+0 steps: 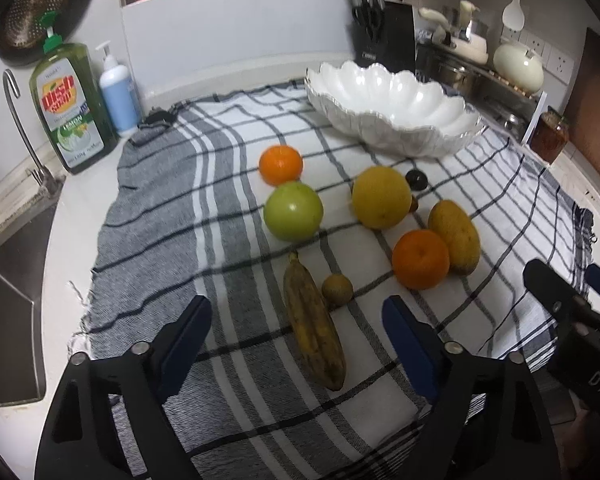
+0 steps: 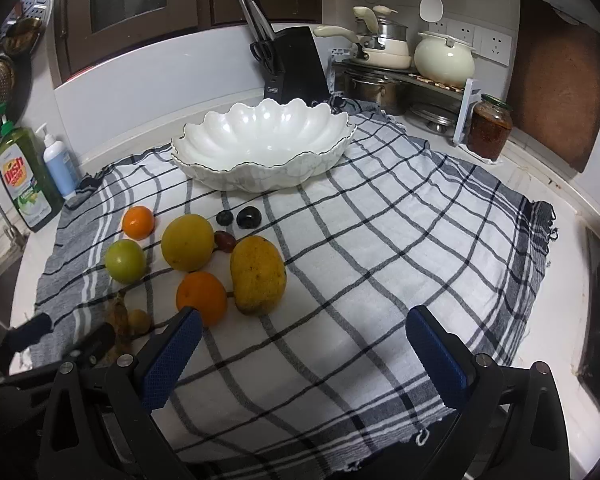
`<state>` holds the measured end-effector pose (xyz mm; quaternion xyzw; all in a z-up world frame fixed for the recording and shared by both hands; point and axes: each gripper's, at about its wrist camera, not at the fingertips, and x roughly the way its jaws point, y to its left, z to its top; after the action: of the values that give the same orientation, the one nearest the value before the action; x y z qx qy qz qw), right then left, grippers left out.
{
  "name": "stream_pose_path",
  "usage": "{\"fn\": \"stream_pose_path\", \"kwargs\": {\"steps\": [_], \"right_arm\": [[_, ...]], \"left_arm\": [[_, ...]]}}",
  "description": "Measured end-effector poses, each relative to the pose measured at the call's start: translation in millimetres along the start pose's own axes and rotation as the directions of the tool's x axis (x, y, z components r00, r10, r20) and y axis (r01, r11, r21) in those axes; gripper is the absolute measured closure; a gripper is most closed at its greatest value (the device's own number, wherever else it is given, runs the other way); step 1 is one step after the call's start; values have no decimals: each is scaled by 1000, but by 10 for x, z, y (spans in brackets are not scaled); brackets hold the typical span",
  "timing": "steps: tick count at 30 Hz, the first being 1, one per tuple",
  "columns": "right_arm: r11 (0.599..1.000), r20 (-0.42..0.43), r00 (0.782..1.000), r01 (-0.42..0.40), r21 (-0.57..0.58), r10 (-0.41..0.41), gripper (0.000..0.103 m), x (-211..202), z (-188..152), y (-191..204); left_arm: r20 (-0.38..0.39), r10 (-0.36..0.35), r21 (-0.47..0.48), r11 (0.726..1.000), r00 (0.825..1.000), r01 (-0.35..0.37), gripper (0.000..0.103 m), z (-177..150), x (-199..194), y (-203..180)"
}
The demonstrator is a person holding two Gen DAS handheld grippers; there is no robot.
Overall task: Organize fruits
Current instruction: 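Grasp the brown banana with the left tool while the right tool approaches the small brown fruit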
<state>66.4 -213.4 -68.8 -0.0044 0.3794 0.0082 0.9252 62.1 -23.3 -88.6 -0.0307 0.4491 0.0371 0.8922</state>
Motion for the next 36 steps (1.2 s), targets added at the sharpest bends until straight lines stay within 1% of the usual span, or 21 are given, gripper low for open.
{"fn": "stream_pose_path", "kwargs": {"steps": [5,8,10,14,18,19,23,25,27,30,36], "right_arm": [[1000,-7,1000,-12,5,12,0,104,-21,-31],[1000,-17,1000,-24,7,25,1,164,-35,-27],[1000,-20,999,-27,5,27,1,198,-41,-16],[1000,-24,999,-28,4,28,1,242,-39,-10],[999,-41,999,-32,7,32,1,306,-56,-12],[999,-45,998,-34,7,35,1,319,-65,-13],[999,-64,997,-49,8,50,1,367,-99,-9],[999,-63,997,-49,8,49,1,367,-101,-15],[999,-62,997,-48,8,48,1,369,-102,-8],[999,-66,997,-51,13,51,1,376,-109,-22],[999,-63,997,-48,19,49,1,343,-120,-36]], "left_arm": [[-28,22,10,1000,999,-22,20,-70,131,-59],[-28,45,12,999,999,-44,20,-87,172,-79],[-24,59,15,998,998,-59,25,-89,193,-89],[-34,69,21,997,997,-68,33,-91,273,-106],[-53,66,29,998,996,-65,46,-114,349,-122],[-53,70,29,997,996,-69,48,-116,355,-122],[-44,80,34,996,996,-78,49,-111,370,-120],[-52,76,39,996,996,-74,56,-117,392,-122],[-59,65,43,997,996,-63,60,-131,411,-129],[-61,48,59,997,997,-44,72,-148,417,-164],[-58,38,68,997,998,-34,74,-171,376,-152]]}}
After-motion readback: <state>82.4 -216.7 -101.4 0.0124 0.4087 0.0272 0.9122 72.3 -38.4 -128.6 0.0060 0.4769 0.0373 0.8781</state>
